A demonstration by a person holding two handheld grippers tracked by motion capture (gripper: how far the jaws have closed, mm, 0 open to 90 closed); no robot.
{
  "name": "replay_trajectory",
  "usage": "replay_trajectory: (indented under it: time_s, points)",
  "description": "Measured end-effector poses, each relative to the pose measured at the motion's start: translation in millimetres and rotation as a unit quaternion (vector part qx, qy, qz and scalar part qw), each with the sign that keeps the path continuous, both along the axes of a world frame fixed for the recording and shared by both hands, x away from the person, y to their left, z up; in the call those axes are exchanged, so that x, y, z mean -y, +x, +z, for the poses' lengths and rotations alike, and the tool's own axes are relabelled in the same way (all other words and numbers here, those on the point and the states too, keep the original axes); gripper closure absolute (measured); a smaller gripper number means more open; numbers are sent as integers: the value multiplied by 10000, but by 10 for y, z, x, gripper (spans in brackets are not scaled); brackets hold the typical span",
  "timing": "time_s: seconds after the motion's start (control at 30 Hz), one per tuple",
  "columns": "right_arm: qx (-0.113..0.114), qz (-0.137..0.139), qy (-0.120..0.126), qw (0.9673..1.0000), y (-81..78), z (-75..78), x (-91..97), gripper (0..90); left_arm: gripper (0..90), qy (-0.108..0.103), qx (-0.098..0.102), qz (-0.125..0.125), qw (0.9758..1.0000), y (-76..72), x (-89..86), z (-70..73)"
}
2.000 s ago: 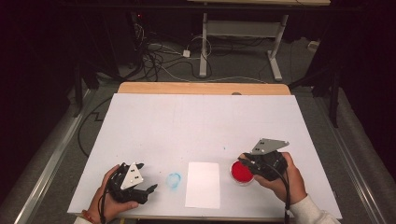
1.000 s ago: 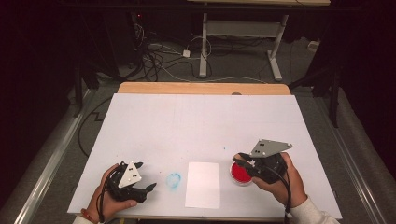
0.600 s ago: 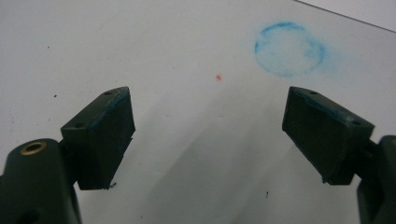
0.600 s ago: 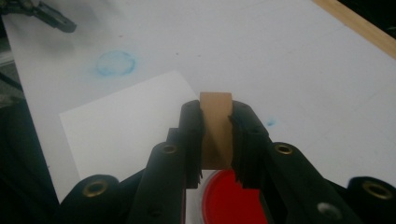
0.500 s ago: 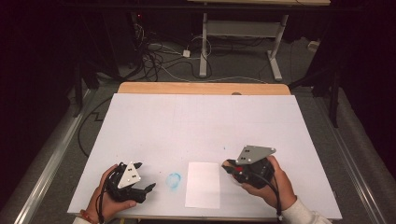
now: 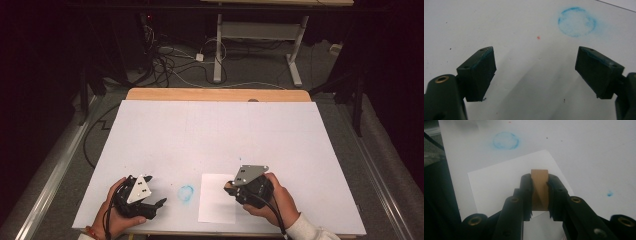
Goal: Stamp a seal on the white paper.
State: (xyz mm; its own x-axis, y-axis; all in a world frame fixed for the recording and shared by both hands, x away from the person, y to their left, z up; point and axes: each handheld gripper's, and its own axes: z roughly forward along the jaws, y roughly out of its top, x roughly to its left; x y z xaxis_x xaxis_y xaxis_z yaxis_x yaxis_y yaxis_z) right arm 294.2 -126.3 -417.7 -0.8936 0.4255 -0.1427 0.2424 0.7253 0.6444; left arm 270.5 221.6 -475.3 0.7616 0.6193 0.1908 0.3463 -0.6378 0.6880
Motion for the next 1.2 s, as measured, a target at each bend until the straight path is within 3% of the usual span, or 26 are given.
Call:
replay_trajectory:
  time_s: [0.5,0.73,0.97,1.2]
  points:
    - [-177,284,-354,9988,-20,-232,-335,764,162,-5,39,-15,10000,1,2,5]
    - [-292,358,-564,9973,5,-317,-402,764,162,-19,44,-18,10000,-6,9,11]
    - [-398,255,-809,9956,43,-391,-436,764,162,-4,46,-32,10000,-5,3,10]
    - [-495,221,-784,9955,69,-400,-421,765,162,-2,41,-30,10000,-8,12,11]
